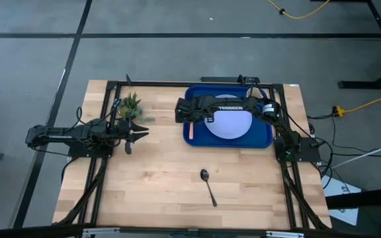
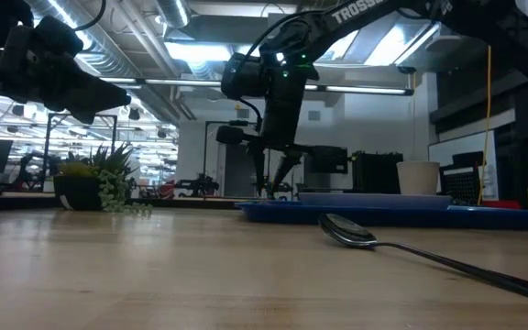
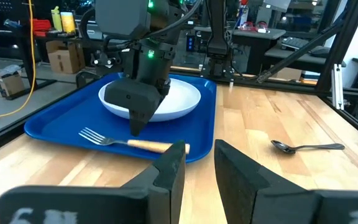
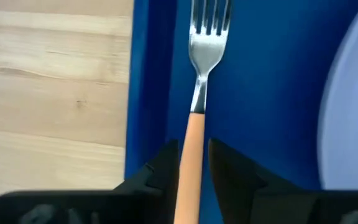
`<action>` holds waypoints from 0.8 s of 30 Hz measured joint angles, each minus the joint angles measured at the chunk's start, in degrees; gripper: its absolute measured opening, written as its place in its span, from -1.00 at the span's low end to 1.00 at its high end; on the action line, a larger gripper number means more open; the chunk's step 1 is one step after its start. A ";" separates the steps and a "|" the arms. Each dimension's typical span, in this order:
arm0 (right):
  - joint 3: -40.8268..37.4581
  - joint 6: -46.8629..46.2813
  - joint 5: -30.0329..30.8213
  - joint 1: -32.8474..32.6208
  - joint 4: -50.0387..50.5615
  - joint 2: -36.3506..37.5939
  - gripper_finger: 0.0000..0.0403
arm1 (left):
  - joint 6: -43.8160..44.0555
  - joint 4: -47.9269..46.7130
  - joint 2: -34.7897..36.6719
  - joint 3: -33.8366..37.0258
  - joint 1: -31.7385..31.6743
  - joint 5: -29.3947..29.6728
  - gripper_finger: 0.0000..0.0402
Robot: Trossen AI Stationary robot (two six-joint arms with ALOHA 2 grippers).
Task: Pick and place plate/cup/fork/spoon on tray
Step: Put the yellow fork to the left of the purple plate on the blue serving tray, then put the black spoon in between the yellow fork and purple plate on the blue serving tray
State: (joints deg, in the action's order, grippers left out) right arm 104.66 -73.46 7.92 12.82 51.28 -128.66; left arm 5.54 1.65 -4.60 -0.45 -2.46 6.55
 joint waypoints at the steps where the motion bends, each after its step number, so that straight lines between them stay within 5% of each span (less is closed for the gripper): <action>1: 0.00 0.15 0.00 0.00 0.13 0.00 -0.53 | 0.00 0.00 0.00 0.00 0.00 0.00 -0.60; 15: 1.89 7.06 3.28 -1.42 -0.37 2.80 -0.48 | 0.00 0.00 0.00 0.00 0.00 0.00 -0.60; 20: 2.94 19.31 12.13 -6.24 1.85 8.07 -0.48 | 0.00 0.03 0.00 0.00 0.01 0.02 -0.60; 24: 2.95 17.75 12.20 -12.79 7.40 11.19 -0.48 | 0.00 0.04 0.00 0.00 0.00 0.02 -0.60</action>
State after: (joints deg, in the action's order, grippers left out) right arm 107.61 -55.71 20.12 0.03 58.69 -117.47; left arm 5.54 1.69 -4.60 -0.45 -2.46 6.57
